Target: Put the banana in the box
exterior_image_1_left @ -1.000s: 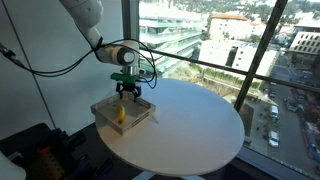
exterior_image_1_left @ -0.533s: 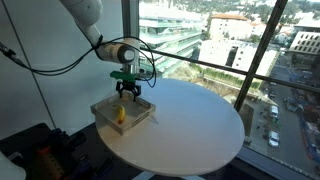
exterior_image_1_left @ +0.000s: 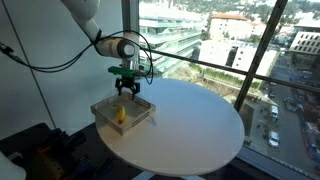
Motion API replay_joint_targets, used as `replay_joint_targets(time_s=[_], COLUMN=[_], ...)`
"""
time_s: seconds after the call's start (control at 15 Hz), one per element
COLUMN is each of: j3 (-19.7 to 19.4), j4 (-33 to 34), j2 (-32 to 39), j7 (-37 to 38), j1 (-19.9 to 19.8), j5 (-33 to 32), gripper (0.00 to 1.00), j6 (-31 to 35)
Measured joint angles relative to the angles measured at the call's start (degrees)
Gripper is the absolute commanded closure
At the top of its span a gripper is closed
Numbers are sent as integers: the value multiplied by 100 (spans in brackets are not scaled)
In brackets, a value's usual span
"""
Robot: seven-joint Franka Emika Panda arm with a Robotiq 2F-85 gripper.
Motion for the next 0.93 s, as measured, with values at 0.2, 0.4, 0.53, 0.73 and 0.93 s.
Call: replay_joint_targets(time_s=[0.2, 0.4, 0.53, 0.73, 0.93], j3=[0, 0, 0, 0, 0], j4=[-3, -13, -19, -41, -81], j2=[-124, -256, -346, -492, -639], j7=[199, 386, 501, 668, 816], j1=[3, 8, 12, 16, 35], j5=[0, 0, 0, 2, 4], gripper=[0, 0, 0, 0, 0], j6=[-151, -261, -350, -473, -579])
